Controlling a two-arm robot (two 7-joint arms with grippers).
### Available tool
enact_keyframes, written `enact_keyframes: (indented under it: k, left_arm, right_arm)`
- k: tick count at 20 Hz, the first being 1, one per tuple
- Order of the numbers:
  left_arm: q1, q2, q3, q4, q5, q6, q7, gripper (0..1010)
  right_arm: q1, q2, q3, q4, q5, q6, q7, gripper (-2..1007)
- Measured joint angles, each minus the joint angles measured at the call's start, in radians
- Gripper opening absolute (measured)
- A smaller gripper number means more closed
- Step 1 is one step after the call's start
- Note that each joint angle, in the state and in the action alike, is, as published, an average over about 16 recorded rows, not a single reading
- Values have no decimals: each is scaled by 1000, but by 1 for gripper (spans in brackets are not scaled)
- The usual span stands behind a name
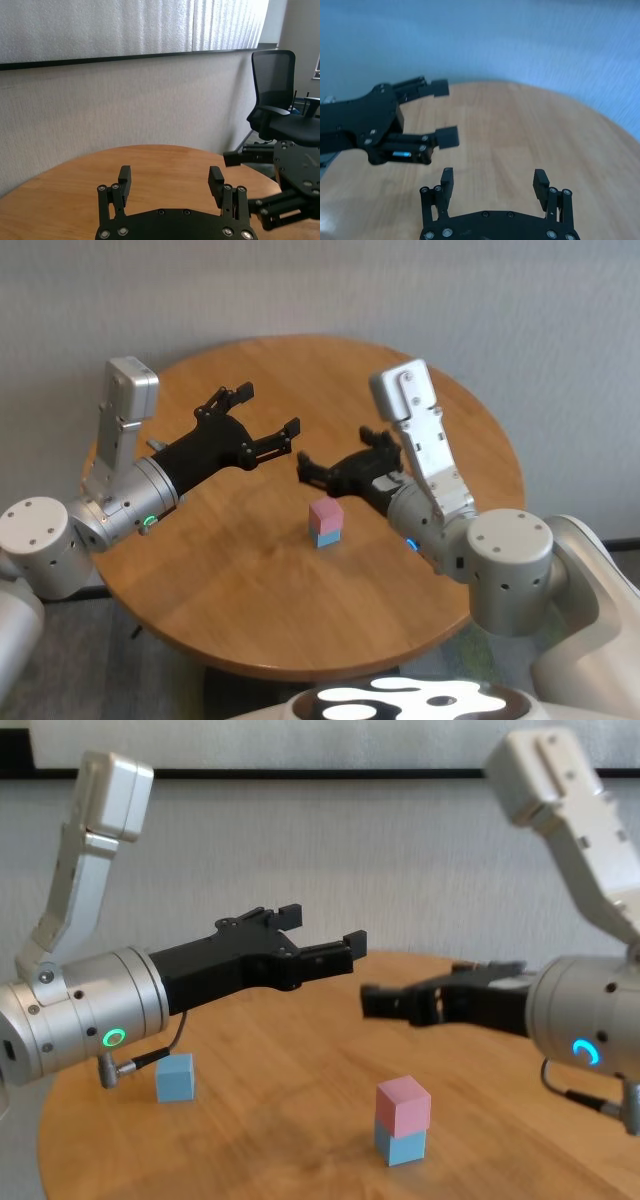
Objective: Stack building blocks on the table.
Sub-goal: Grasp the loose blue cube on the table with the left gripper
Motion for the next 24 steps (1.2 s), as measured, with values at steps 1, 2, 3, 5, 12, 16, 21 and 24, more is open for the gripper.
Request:
enact_keyframes:
  k: [1, 2, 3, 5, 12, 16, 21, 24]
  left_arm:
    - [0, 0, 0, 0, 0, 0, 0, 1001]
    - [0, 0, 0, 0, 0, 0, 0, 1001]
    - [0, 0, 0, 0, 0, 0, 0, 1001]
    - [0, 0, 0, 0, 0, 0, 0, 1001]
    - [0, 0, 0, 0, 0, 0, 0, 1001]
    - [0, 0, 0, 0, 0, 0, 0, 1002]
    - [0, 0, 0, 0, 0, 0, 0, 1001]
    - [0, 0, 0, 0, 0, 0, 0, 1002]
  right_arm:
    - [-6, 4, 4, -6, -5, -20, 1, 1005]
    - [-11, 7, 7, -12, -9, -39, 1, 1005]
    - [-16, 11, 11, -17, -15, -57, 2, 1005]
    - [-25, 16, 17, -24, -25, -91, 0, 1005]
    - [-41, 28, 40, -22, -61, -187, -6, 1005]
    - [-45, 31, 51, -12, -75, -233, -5, 1005]
    - [-48, 32, 67, 2, -87, -279, 2, 1005]
    - [-52, 31, 77, 9, -88, -302, 9, 1005]
